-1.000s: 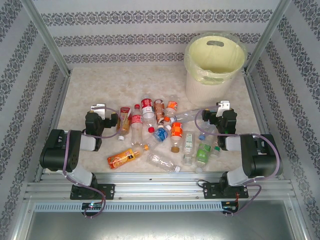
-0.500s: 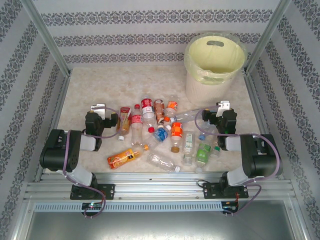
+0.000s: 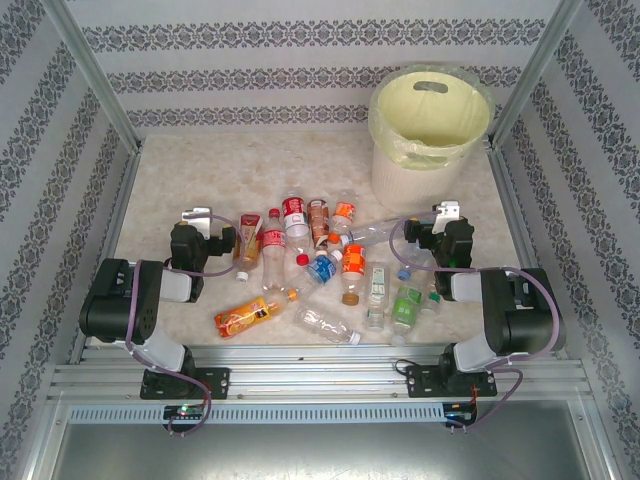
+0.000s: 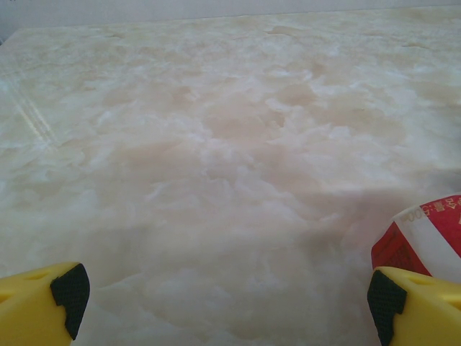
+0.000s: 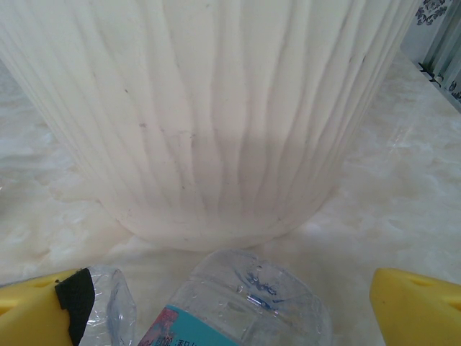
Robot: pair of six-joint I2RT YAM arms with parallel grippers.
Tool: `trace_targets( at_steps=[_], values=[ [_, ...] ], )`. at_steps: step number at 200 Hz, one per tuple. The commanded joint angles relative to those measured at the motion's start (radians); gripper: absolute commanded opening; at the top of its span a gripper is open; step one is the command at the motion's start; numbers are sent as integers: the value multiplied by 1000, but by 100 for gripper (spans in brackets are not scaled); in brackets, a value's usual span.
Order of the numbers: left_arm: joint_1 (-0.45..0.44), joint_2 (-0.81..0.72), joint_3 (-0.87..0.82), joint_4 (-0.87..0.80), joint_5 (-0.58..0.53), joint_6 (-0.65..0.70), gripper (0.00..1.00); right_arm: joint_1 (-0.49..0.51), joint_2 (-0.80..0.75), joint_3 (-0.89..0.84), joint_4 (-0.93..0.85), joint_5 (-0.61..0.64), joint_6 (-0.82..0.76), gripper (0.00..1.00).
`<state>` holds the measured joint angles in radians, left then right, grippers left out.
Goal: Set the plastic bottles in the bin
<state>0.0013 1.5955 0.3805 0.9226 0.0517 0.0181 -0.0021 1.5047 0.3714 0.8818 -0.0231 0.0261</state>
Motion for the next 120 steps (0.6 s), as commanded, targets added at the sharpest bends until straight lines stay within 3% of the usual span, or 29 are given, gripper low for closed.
trace_targets(
  at_steps=[1, 74, 120],
  values=[
    [7, -11, 12, -1, 10, -6, 100, 7, 7, 15, 11, 12, -1, 98],
    [7, -15, -28, 75, 27, 2, 100, 8, -3, 12, 10, 14, -3, 98],
    [1, -145, -40, -17, -45, -16, 100, 47, -169, 1, -124, 72, -23, 98]
  ],
)
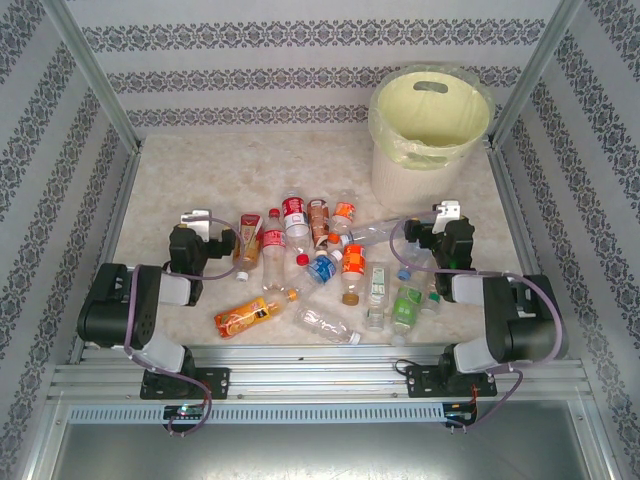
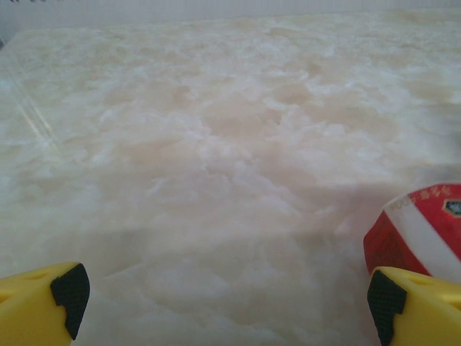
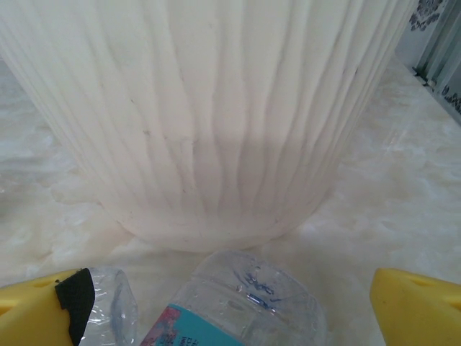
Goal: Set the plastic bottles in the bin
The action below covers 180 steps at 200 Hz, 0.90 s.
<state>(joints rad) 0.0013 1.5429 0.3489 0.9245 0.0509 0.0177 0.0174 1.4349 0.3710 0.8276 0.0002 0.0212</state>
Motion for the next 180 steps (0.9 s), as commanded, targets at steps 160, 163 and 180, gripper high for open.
trace_targets(
  at_steps=[160, 163, 180],
  values=[
    [-393, -375, 573, -917, 121, -303, 100, 211, -725, 215, -1217, 298, 525, 98],
    [-399, -361, 595, -929, 134, -306, 100, 213, -728, 223, -1244, 296, 532, 98],
    [-450, -278, 739, -1056, 180, -301, 100, 227, -739, 258, -1395, 314, 616, 98]
  ],
)
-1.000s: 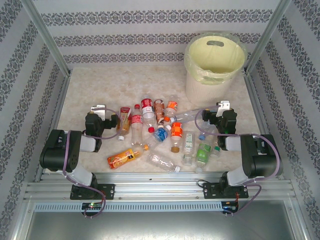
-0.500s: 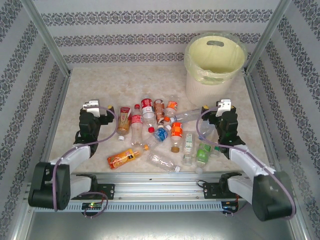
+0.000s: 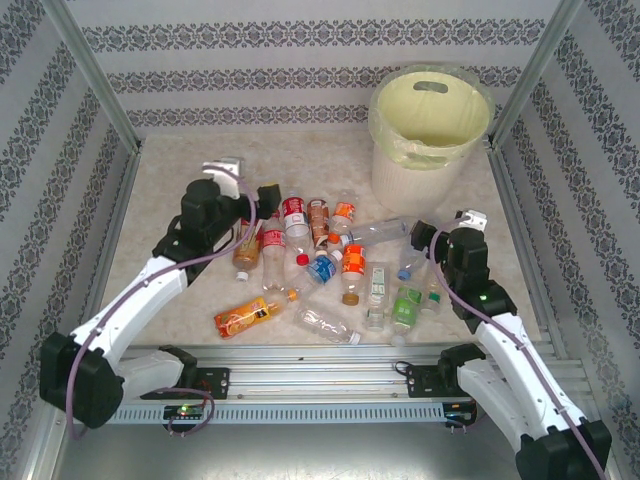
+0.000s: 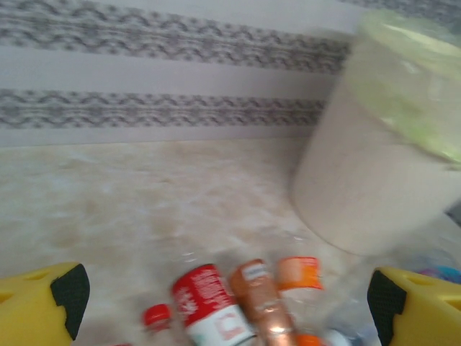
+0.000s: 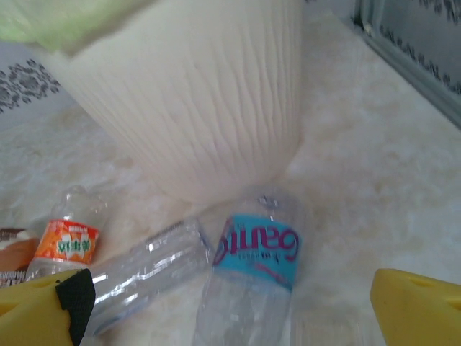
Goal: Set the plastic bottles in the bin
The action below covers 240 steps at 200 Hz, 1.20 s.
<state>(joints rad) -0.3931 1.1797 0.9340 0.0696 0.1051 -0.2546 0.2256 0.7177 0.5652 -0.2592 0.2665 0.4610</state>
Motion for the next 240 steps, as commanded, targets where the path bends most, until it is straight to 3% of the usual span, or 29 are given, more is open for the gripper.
trace_targets(
  at_steps=[1, 21, 43, 62, 112, 137, 240],
  values=[
    [-57, 90, 163, -209, 128, -28, 100, 19, -22, 65, -319, 49, 180, 98],
    [-101, 183, 302, -302, 231, 22, 100, 31, -33, 70, -443, 84, 249, 98],
    [-147, 271, 428, -396, 341, 47, 100, 30, -24, 81, -506, 22, 264, 98],
    [-190, 314, 486, -472, 367, 65, 100, 32, 3, 97, -573, -45, 281, 97],
    [-313, 288, 486, -589, 325, 179, 100, 47, 25, 109, -713, -128, 333, 80],
    [-316, 266, 393, -501, 336, 153, 100, 50, 51, 81, -707, -155, 381, 73],
    [-334, 202, 331, -479, 278, 147, 100, 50, 146, -9, -620, -160, 381, 68]
  ],
)
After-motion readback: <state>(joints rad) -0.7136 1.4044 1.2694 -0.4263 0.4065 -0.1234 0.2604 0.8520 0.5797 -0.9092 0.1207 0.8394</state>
